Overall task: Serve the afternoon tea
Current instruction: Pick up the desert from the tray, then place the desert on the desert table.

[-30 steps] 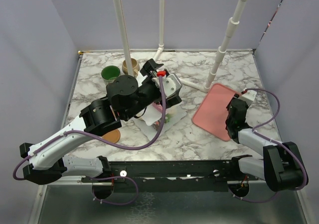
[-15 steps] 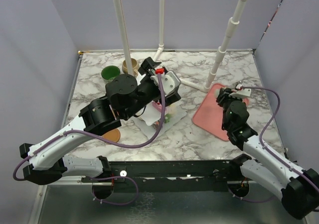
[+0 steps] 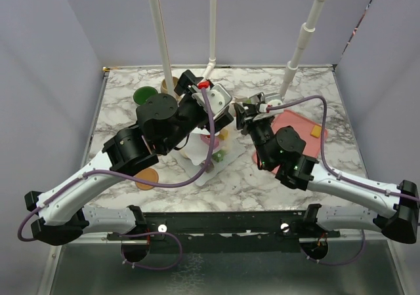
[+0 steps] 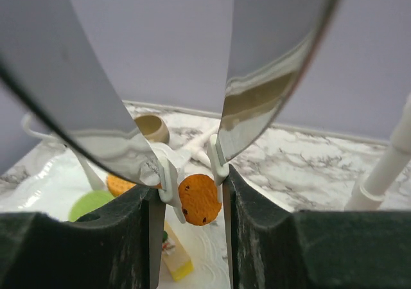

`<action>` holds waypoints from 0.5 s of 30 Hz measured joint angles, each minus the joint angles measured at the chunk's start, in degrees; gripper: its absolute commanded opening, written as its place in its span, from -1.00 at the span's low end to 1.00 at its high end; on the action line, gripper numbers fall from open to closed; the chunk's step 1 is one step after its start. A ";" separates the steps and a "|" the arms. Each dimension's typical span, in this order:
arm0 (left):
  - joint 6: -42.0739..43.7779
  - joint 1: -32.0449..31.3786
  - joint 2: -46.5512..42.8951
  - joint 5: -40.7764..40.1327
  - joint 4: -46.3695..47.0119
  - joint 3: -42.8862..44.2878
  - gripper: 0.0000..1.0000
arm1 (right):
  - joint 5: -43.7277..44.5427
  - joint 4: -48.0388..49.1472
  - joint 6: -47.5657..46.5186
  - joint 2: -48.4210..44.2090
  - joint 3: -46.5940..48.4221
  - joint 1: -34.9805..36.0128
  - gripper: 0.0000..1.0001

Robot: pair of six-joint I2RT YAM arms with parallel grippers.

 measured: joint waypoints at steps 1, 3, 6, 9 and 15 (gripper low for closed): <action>-0.02 0.00 -0.09 -0.13 0.00 0.00 0.98 | -0.07 0.48 -1.05 0.85 1.57 0.74 -0.30; -0.11 0.02 -0.35 -0.24 0.00 0.00 0.98 | -0.31 1.01 -2.60 1.64 3.89 1.81 -0.31; -0.28 0.04 -1.18 -0.33 0.00 0.00 0.98 | -0.74 1.53 -4.15 1.75 6.14 3.04 -0.31; -0.70 0.04 -2.23 -0.37 0.00 0.00 0.98 | -1.09 2.10 -5.14 2.14 7.91 4.28 -0.31; -1.36 0.04 -2.97 -1.20 0.00 0.00 0.98 | -2.82 2.34 -5.75 5.84 10.43 7.72 -0.31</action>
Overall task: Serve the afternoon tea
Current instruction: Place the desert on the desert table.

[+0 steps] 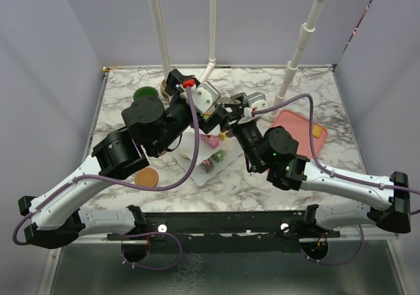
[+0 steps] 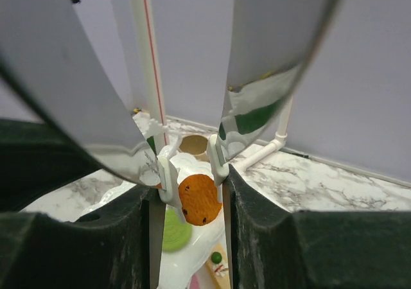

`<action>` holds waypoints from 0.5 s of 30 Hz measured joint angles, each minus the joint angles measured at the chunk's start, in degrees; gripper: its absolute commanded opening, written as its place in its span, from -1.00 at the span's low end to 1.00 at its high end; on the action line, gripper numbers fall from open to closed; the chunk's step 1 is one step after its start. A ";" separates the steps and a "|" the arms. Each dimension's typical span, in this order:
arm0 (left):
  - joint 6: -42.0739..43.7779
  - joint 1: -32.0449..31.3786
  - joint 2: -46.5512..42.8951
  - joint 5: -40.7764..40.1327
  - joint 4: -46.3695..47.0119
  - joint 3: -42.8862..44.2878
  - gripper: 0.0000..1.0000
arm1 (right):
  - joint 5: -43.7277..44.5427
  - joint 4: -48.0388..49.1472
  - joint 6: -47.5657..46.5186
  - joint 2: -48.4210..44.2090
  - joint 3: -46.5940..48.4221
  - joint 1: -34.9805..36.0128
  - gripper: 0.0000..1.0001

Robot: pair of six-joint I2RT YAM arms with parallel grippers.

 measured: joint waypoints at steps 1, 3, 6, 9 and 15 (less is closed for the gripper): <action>-0.09 0.00 0.00 -0.33 0.00 0.00 0.98 | -0.24 -0.07 0.02 0.55 0.00 0.50 -0.31; -0.15 0.00 0.00 -0.83 0.00 0.00 0.98 | -0.85 -0.28 0.24 1.44 0.00 1.40 -0.31; -0.33 0.00 -0.11 -1.16 0.02 0.00 0.98 | -1.49 -0.33 0.46 2.36 0.00 2.32 -0.28; -0.37 0.00 -0.33 -1.16 0.02 0.00 0.98 | -1.53 -0.04 0.68 3.08 0.00 2.60 -0.22; -0.90 0.00 -0.96 -1.11 0.04 0.00 0.98 | -0.92 1.66 0.63 3.34 0.00 2.60 -0.09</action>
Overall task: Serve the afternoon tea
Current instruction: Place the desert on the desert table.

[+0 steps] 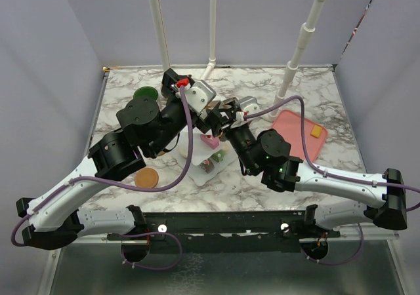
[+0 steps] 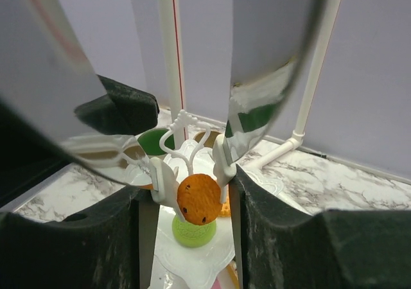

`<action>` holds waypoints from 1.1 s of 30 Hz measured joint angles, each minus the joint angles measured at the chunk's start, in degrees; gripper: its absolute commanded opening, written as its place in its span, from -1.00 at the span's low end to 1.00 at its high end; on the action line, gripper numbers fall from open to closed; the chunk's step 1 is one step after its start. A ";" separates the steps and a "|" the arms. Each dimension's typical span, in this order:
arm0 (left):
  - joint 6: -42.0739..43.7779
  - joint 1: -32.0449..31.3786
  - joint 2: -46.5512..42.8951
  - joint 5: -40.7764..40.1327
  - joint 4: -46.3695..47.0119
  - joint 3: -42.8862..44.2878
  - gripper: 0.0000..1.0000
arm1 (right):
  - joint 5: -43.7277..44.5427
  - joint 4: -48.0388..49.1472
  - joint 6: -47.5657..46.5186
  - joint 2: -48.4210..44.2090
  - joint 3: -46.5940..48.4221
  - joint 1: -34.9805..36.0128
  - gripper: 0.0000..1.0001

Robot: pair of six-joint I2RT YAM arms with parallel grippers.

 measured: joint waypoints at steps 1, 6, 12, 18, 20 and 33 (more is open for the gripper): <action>-0.11 0.00 -0.02 0.02 0.00 0.00 0.98 | 0.07 0.17 -0.02 0.02 0.00 0.00 -0.06; -0.55 0.00 0.00 0.15 0.00 0.04 0.98 | 0.81 0.85 0.26 0.31 -0.68 -0.13 0.08; -1.07 0.00 0.76 0.68 -0.02 1.79 0.98 | 1.01 0.37 2.21 0.31 -1.68 -1.73 0.18; -1.40 0.00 1.57 1.16 -0.04 2.38 0.98 | 0.96 -0.85 3.06 -0.96 -2.03 -2.34 0.17; -1.42 0.00 1.99 1.36 -0.04 2.78 0.98 | 0.96 -1.36 3.08 -2.82 -2.03 -2.34 0.16; -1.66 0.00 3.19 2.62 -0.04 3.76 0.98 | 1.97 -6.45 8.81 -14.27 -7.54 -21.03 0.08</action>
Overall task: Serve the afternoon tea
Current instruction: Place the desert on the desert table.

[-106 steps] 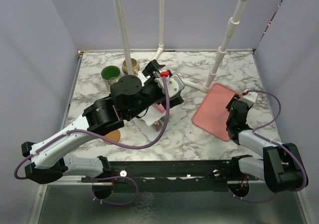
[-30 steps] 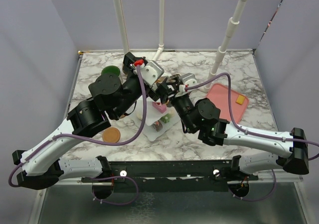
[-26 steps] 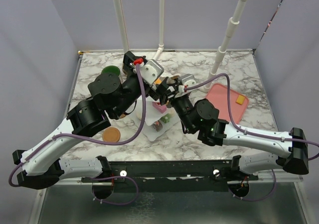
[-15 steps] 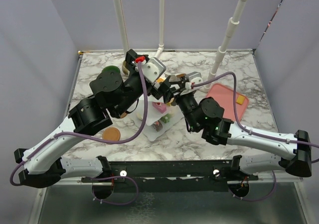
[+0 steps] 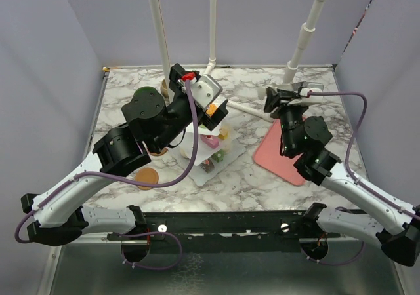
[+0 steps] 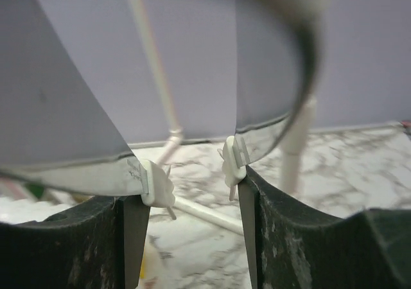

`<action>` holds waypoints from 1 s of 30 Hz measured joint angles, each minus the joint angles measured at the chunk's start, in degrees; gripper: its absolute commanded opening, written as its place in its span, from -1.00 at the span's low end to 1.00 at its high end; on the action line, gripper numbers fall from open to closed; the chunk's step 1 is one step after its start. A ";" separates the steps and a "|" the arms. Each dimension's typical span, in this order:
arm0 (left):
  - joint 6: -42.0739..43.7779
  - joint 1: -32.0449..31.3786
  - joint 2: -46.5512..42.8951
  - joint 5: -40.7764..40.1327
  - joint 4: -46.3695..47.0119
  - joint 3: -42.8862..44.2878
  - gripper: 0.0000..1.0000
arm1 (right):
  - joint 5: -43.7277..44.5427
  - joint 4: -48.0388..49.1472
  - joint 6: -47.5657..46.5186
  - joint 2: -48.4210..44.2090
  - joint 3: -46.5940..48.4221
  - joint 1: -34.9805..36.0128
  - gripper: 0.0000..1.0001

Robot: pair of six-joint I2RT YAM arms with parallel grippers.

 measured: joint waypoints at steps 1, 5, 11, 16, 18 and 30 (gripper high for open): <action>-0.02 0.00 0.04 0.00 0.00 0.00 0.98 | -0.04 -0.72 1.03 -0.79 -1.46 -2.80 0.08; -0.02 0.00 0.28 0.07 -0.02 0.00 0.98 | -0.94 -3.37 5.40 -3.10 -6.67 -12.81 0.08; 0.00 0.00 0.66 0.17 -0.02 0.00 0.98 | -4.68 -5.05 11.54 -2.29 -13.07 -29.51 0.07; 0.00 0.00 0.68 0.39 -0.02 0.00 0.98 | -7.04 -3.85 15.21 1.29 -17.75 -39.76 0.07; 0.02 0.00 0.68 0.50 -0.02 0.00 0.98 | -7.82 -2.56 16.41 3.08 -19.65 -42.51 0.07; 0.09 0.00 0.68 1.11 0.00 -0.46 0.98 | -9.29 5.22 19.52 11.74 -25.29 -52.57 0.03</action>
